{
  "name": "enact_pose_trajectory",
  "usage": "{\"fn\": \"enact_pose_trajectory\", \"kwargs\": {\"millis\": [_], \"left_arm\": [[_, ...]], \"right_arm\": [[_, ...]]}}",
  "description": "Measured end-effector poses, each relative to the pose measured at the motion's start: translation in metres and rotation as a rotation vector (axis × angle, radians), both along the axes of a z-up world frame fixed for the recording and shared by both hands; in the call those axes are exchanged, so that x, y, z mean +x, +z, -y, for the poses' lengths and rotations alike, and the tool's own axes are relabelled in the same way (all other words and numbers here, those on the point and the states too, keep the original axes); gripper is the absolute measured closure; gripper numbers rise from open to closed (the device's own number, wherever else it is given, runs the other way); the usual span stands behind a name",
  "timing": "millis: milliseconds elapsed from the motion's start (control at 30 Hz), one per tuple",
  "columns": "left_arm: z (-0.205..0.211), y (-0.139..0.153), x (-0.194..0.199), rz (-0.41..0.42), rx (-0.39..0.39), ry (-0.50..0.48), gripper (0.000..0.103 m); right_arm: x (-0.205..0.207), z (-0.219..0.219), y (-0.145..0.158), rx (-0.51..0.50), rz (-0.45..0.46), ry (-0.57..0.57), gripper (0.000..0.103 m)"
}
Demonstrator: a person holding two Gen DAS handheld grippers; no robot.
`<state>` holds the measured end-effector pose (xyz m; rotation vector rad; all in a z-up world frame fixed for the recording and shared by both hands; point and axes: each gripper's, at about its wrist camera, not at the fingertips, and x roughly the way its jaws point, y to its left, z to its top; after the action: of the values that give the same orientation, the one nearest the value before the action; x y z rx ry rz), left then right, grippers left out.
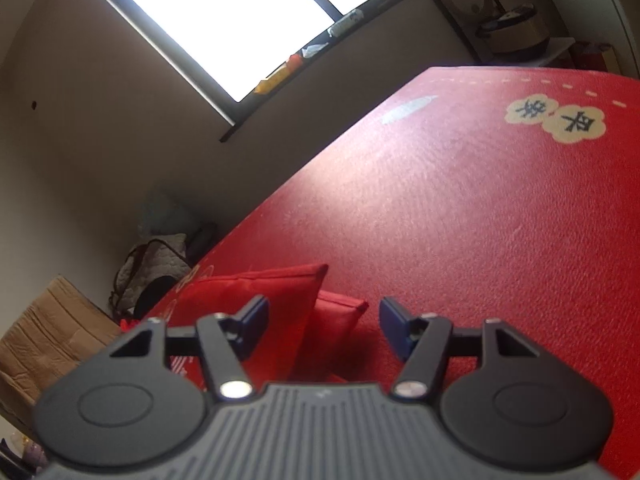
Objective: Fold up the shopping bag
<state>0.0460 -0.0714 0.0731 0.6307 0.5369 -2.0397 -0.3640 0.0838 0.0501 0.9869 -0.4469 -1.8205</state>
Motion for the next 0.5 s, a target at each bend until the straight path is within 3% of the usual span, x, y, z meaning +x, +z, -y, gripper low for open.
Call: {"fn": "enact_pose_trajectory", "kwargs": {"millis": [200, 333, 500], "left_arm": [[-0.003, 0.002, -0.004, 0.026, -0.007, -0.003, 0.000], [-0.003, 0.002, -0.002, 0.013, -0.004, 0.002, 0.001], [-0.003, 0.003, -0.003, 0.022, -0.006, 0.007, 0.000]], "right_arm": [[0.003, 0.011, -0.003, -0.026, 0.023, 0.039, 0.041], [0.001, 0.002, -0.005, -0.106, 0.143, 0.049, 0.041], [0.003, -0.002, 0.001, -0.112, 0.128, 0.077, 0.041]]}}
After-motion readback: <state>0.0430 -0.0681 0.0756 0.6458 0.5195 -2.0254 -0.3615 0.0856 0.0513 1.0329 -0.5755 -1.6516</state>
